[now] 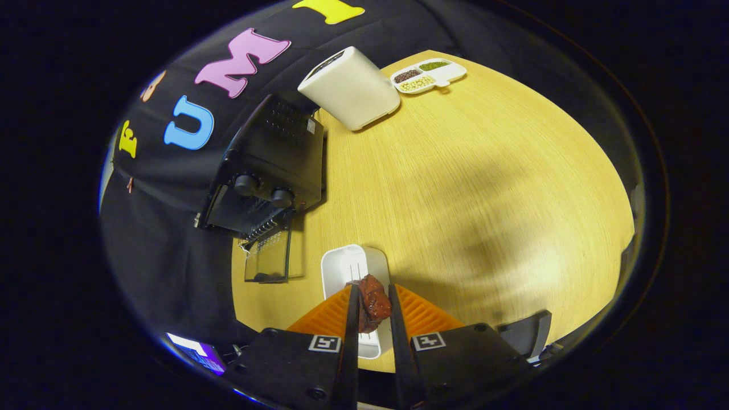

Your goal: Open the toaster oven, put the food inside, and close the toaster oven door.

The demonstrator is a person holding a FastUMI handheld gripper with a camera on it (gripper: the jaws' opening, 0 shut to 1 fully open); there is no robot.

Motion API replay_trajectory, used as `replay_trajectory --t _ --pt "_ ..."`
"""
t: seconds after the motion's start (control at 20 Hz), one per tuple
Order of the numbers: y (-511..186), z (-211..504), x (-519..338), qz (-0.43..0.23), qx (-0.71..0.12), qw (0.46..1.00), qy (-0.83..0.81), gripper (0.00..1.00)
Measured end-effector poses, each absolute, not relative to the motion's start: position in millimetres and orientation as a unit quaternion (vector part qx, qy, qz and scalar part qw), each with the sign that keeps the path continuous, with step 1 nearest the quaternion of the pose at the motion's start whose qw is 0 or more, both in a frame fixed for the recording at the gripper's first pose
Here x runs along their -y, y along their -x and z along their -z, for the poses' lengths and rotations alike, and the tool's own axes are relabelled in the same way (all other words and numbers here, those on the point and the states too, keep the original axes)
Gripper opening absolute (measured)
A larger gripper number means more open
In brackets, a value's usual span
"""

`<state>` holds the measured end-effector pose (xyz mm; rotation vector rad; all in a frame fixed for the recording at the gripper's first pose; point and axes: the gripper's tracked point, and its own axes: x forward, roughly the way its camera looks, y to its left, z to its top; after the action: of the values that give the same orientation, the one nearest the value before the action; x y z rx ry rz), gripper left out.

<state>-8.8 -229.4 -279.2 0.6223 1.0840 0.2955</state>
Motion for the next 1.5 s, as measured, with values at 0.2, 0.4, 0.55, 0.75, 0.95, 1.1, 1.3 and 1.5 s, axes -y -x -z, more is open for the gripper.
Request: replay_trajectory --t 0.2,0.4,0.55,0.75,0.95,1.1,1.3,1.5 --pt "8.2 278.0 230.6 -0.143 -0.504 0.794 -0.308 0.19" --pt "4.1 271.5 233.9 -0.145 -0.491 0.806 -0.298 0.13" --pt "2.9 258.4 234.8 -0.152 -0.481 0.816 -0.282 0.13" --pt "4.8 226.3 228.3 -0.154 -0.464 0.82 -0.296 0.13" --pt "10.5 201.7 197.6 -0.166 -0.453 0.822 -0.303 0.13" --pt "17.1 190.6 172.9 -0.169 -0.452 0.821 -0.306 0.13" --pt "26.1 182.0 131.4 -0.17 -0.448 0.819 -0.315 0.13" --pt "33.8 172.9 85.3 -0.177 -0.438 0.816 -0.333 0.13"
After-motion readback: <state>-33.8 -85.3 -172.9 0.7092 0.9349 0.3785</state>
